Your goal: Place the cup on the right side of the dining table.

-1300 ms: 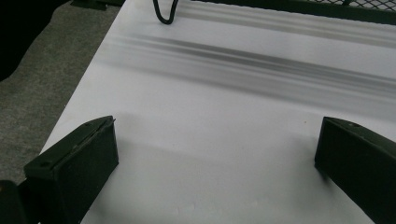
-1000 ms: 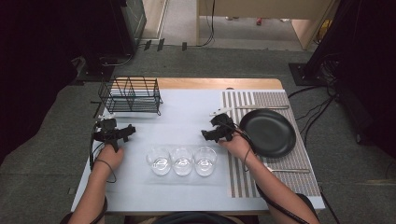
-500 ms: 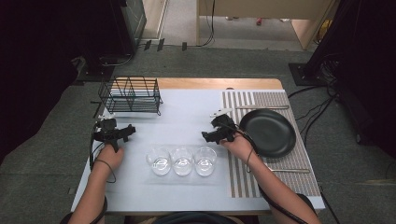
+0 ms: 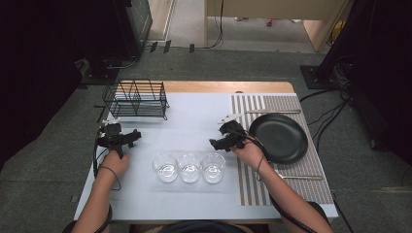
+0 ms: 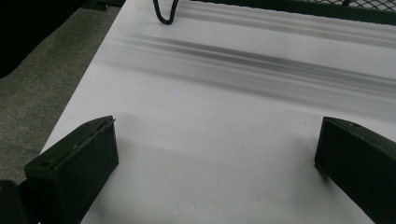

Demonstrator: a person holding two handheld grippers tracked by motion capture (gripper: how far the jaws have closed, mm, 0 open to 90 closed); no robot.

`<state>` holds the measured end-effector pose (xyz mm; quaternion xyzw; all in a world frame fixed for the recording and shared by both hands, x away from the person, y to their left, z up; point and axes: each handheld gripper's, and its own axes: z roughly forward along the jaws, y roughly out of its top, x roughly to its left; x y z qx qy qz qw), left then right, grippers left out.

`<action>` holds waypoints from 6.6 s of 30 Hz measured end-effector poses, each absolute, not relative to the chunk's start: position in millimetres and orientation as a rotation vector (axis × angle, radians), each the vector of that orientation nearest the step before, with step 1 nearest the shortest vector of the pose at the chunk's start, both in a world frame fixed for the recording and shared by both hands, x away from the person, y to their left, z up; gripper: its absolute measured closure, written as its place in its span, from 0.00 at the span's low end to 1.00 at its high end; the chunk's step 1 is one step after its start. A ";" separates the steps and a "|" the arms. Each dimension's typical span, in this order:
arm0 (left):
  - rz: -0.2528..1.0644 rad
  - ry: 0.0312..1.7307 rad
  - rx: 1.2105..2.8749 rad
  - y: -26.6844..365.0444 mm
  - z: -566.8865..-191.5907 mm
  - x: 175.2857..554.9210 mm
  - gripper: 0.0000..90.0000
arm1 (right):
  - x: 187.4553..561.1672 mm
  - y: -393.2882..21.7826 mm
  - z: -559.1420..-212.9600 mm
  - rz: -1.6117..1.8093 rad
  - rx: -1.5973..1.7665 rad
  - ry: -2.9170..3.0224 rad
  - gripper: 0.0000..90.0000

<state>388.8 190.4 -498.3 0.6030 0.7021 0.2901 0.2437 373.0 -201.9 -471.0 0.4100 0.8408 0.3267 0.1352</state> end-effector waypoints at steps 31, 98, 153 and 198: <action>0.794 1.918 1.646 190.4 -498.3 388.7 0.00 | 359.4 -201.1 -455.3 1.021 1.135 2.422 0.22; 0.793 1.921 1.646 190.1 -498.2 388.7 0.00 | 336.0 -194.7 -426.3 1.159 0.970 2.507 0.19; 0.793 1.921 1.646 190.1 -498.2 388.9 0.00 | 318.1 -176.1 -428.7 1.286 0.672 2.737 0.00; 0.793 1.921 1.646 190.1 -498.2 388.9 0.00 | 310.7 -171.2 -447.3 1.167 0.441 2.915 0.06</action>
